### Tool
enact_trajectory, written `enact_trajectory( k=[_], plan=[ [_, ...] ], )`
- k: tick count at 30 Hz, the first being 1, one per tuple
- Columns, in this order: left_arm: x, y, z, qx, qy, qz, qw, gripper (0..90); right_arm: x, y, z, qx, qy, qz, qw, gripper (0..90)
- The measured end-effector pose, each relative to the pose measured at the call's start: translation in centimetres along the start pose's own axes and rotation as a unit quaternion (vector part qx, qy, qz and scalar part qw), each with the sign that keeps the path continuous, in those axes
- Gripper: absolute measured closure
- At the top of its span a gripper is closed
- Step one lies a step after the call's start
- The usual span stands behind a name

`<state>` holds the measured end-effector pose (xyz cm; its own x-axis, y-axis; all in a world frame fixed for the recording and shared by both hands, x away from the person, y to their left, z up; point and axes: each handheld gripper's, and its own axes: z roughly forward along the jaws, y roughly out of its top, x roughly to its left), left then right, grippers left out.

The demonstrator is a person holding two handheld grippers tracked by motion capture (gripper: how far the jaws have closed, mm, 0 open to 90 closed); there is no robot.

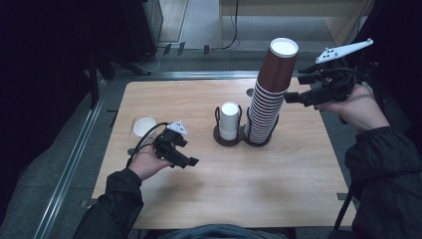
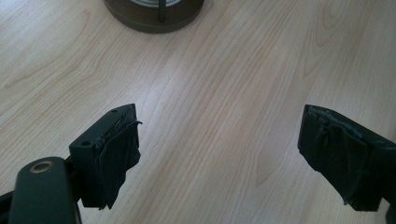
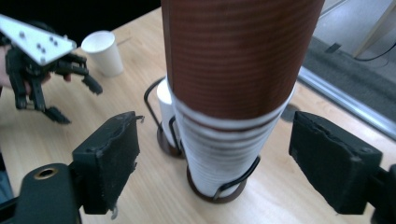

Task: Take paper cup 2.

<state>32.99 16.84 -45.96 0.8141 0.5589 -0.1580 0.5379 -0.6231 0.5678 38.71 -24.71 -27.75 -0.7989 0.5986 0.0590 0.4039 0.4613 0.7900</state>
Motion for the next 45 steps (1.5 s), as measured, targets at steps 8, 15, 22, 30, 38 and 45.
enact_trajectory(
  k=[8,15,22,30,38,45],
  plan=[
    [0.0,0.0,0.1,0.002,-0.002,0.001,1.0,12.8,-0.1,2.6,0.4,-0.012,-0.003,0.002,0.9999,14.0],
    [0.0,-0.1,0.1,0.004,-0.001,0.002,1.0,12.8,-0.7,3.8,1.7,-0.028,-0.01,0.011,0.9995,13.9],
    [0.1,-0.2,0.1,0.006,-0.003,0.005,1.0,12.8,-0.6,4.8,3.0,-0.02,-0.017,0.002,0.9997,13.3],
    [0.2,-0.2,0.2,0.007,-0.003,0.005,1.0,12.8,-0.3,5.3,3.2,-0.022,-0.026,-0.026,0.9991,15.3],
    [0.2,-0.5,0.2,0.012,-0.005,0.001,0.9999,13.1,-0.3,5.6,3.1,-0.008,-0.025,-0.029,0.9992,15.8],
    [0.3,-0.6,0.4,0.019,-0.004,0.003,0.9998,13.1,-0.2,6.2,2.4,-0.026,-0.025,-0.033,0.9988,17.0]
  ],
)
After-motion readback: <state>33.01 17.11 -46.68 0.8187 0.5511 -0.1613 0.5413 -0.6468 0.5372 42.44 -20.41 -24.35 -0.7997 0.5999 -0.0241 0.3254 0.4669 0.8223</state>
